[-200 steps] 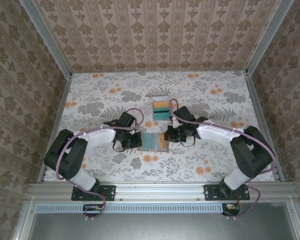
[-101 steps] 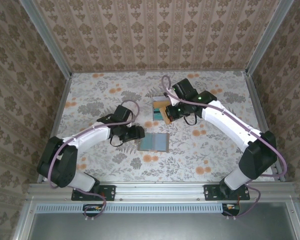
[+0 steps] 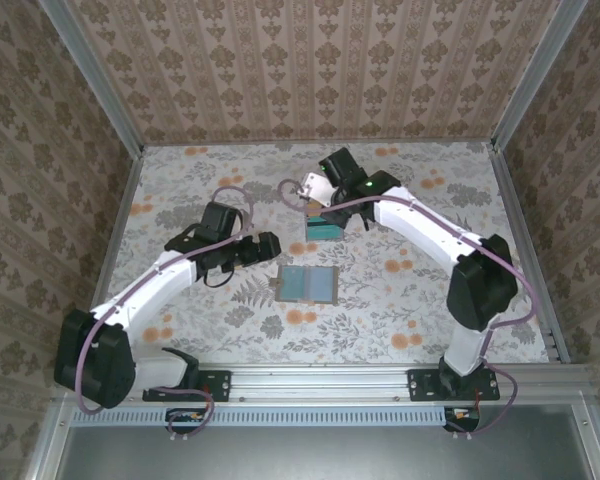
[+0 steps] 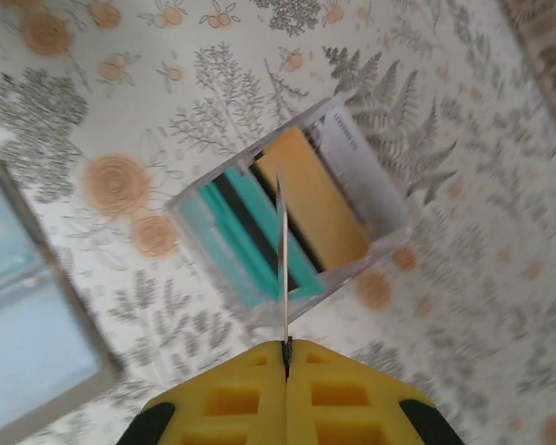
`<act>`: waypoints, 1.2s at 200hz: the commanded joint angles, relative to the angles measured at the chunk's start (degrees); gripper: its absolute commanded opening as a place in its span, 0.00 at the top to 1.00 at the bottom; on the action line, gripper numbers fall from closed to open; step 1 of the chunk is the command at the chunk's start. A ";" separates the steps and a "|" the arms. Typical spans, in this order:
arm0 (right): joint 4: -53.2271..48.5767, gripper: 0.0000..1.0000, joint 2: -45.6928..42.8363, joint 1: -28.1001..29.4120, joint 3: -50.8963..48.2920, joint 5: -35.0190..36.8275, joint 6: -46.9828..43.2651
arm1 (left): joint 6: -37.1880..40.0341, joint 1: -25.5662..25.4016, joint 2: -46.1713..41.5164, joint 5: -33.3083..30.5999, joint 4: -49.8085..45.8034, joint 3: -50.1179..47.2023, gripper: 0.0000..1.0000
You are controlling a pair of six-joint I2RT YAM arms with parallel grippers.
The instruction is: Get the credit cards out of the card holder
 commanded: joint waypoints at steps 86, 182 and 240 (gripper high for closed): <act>11.20 1.00 11.55 1.44 2.85 10.22 -17.36 | -0.15 4.04 -3.14 -0.70 -2.29 -2.39 0.00; 10.80 1.00 12.84 0.92 0.70 9.02 -16.64 | -0.69 5.56 -3.82 0.33 -1.49 -4.43 0.00; 11.32 1.00 11.56 0.24 -0.54 10.39 -17.18 | -0.98 5.74 -4.03 0.44 -0.97 -5.07 0.00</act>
